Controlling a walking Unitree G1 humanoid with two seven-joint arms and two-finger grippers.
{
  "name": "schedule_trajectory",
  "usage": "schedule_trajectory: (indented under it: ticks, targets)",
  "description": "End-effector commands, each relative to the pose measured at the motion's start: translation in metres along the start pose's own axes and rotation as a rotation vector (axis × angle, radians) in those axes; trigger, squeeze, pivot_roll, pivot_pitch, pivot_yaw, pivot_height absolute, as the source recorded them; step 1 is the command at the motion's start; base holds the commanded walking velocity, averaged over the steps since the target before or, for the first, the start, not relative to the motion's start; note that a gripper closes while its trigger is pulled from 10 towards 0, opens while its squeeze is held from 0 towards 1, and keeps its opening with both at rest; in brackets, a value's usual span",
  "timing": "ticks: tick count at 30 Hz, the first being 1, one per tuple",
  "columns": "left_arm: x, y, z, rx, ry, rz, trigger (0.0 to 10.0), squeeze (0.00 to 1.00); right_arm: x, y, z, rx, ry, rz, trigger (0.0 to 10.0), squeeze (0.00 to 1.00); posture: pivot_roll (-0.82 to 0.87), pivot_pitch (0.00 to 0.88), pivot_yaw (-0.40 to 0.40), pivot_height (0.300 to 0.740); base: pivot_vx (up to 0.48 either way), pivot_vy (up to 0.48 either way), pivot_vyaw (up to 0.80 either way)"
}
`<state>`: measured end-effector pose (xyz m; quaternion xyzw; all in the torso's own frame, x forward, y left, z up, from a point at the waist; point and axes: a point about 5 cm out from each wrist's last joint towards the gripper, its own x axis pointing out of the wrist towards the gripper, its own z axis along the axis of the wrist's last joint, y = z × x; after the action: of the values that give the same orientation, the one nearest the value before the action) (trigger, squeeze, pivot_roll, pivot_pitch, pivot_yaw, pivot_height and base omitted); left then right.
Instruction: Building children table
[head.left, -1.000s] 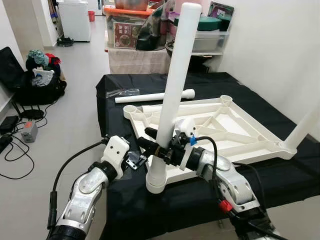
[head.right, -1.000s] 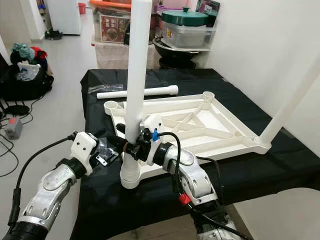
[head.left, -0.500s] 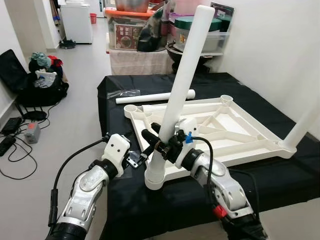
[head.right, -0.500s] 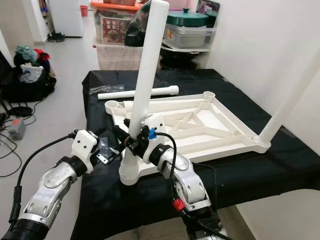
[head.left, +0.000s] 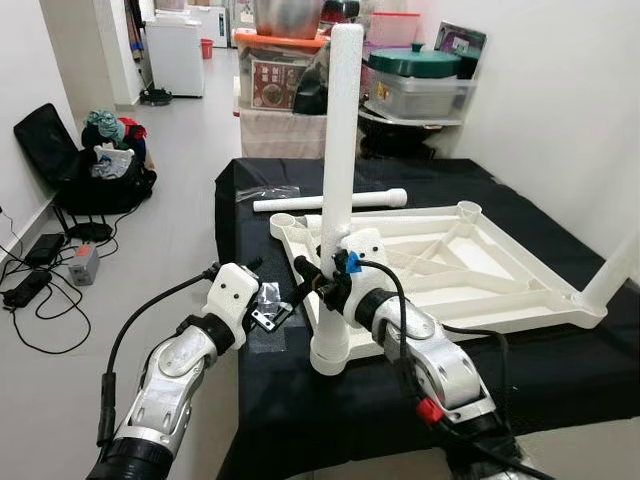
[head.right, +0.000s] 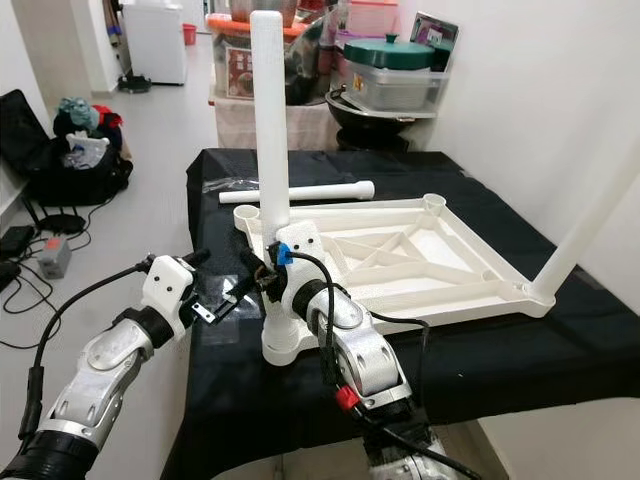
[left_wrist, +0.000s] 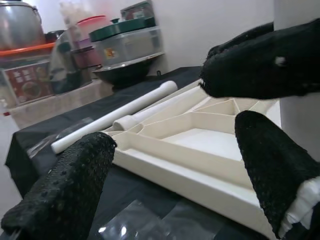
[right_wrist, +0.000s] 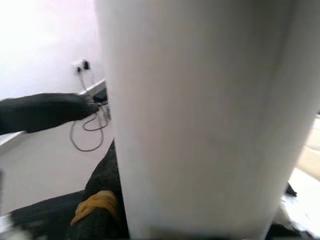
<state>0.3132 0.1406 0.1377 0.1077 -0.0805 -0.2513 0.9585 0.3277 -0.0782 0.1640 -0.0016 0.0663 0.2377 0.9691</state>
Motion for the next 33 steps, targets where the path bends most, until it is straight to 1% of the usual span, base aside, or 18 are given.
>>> schedule_trajectory:
  ticks: [1, 2, 5, 11, 18, 20, 21, 22, 23, 25, 29, 30, 31, 32, 33]
  targets:
    - [-0.004, 0.001, -0.005, 0.001, 0.017, 0.008, 10.0, 0.00, -0.012, -0.033, -0.053, 0.087, 0.238, -0.214, 10.0, 0.00, 0.06, 0.000, -0.110, 0.740, 0.000, 0.000, 0.00]
    - [-0.004, 0.001, -0.005, 0.001, 0.017, 0.008, 10.0, 0.00, -0.012, -0.033, -0.053, 0.087, 0.238, -0.214, 10.0, 0.00, 0.06, 0.000, -0.110, 0.740, 0.000, 0.000, 0.00]
    - [-0.005, 0.002, -0.004, 0.003, 0.016, 0.011, 10.0, 0.00, -0.014, -0.040, -0.056, 0.142, 0.235, -0.278, 10.0, 0.00, 0.05, 0.000, -0.109, 0.740, 0.000, 0.000, 0.00]
    - [-0.002, 0.002, -0.003, 0.004, 0.012, 0.007, 10.0, 0.00, -0.017, -0.044, -0.057, 0.186, 0.207, -0.332, 10.0, 0.00, 0.05, 0.000, -0.099, 0.740, 0.000, 0.000, 0.00]
    - [-0.003, 0.002, -0.004, 0.005, 0.015, 0.003, 10.0, 0.00, -0.017, -0.047, -0.058, 0.181, 0.218, -0.371, 10.0, 0.00, 0.05, 0.000, -0.096, 0.740, 0.000, 0.000, 0.00]
    - [-0.003, 0.003, -0.004, 0.006, 0.018, 0.004, 10.0, 0.00, -0.018, -0.050, -0.056, 0.151, 0.221, -0.406, 10.0, 0.00, 0.05, 0.000, -0.092, 0.740, 0.000, 0.000, 0.00]
    - [-0.003, 0.003, -0.004, 0.006, 0.018, 0.004, 10.0, 0.00, -0.018, -0.050, -0.056, 0.151, 0.221, -0.406, 10.0, 0.00, 0.05, 0.000, -0.092, 0.740, 0.000, 0.000, 0.00]
    - [-0.002, 0.003, -0.004, 0.006, 0.018, 0.004, 10.0, 0.00, -0.019, -0.055, -0.056, 0.152, 0.216, -0.434, 10.0, 0.00, 0.04, 0.000, -0.089, 0.740, 0.000, 0.000, 0.00]
    - [-0.001, 0.003, -0.004, 0.007, 0.018, 0.002, 10.0, 0.00, -0.023, -0.062, -0.055, 0.158, 0.199, -0.477, 10.0, 0.00, 0.04, 0.000, -0.087, 0.740, 0.000, 0.000, 0.00]
    - [-0.001, 0.003, -0.004, 0.007, 0.018, 0.002, 10.0, 0.00, -0.023, -0.064, -0.055, 0.160, 0.195, -0.487, 10.0, 0.00, 0.04, 0.000, -0.087, 0.740, 0.000, 0.000, 0.00]
    - [0.000, 0.001, -0.004, 0.006, 0.017, -0.001, 10.0, 0.00, -0.025, -0.064, -0.053, 0.159, 0.157, -0.486, 10.0, 0.00, 0.04, 0.000, -0.086, 0.740, 0.000, 0.000, 0.00]
    - [0.000, 0.001, -0.004, 0.005, 0.017, -0.001, 10.0, 0.00, -0.025, -0.061, -0.050, 0.157, 0.122, -0.450, 10.0, 0.00, 0.04, 0.000, -0.085, 0.740, 0.000, 0.000, 0.00]
    - [-0.001, 0.001, -0.005, 0.005, 0.019, -0.001, 10.0, 0.00, -0.022, -0.052, -0.044, 0.149, 0.071, -0.358, 10.0, 0.00, 0.04, 0.000, -0.083, 0.740, 0.000, 0.000, 0.00]
    - [-0.001, 0.001, -0.005, 0.005, 0.019, -0.001, 10.0, 0.00, -0.022, -0.052, -0.044, 0.149, 0.071, -0.358, 10.0, 0.00, 0.04, 0.000, -0.083, 0.740, 0.000, 0.000, 0.00]
    - [-0.001, 0.002, -0.005, 0.005, 0.020, -0.001, 10.0, 0.00, -0.021, -0.041, -0.037, 0.149, 0.017, -0.241, 10.0, 0.00, 0.04, 0.000, -0.083, 0.740, 0.000, 0.000, 0.00]
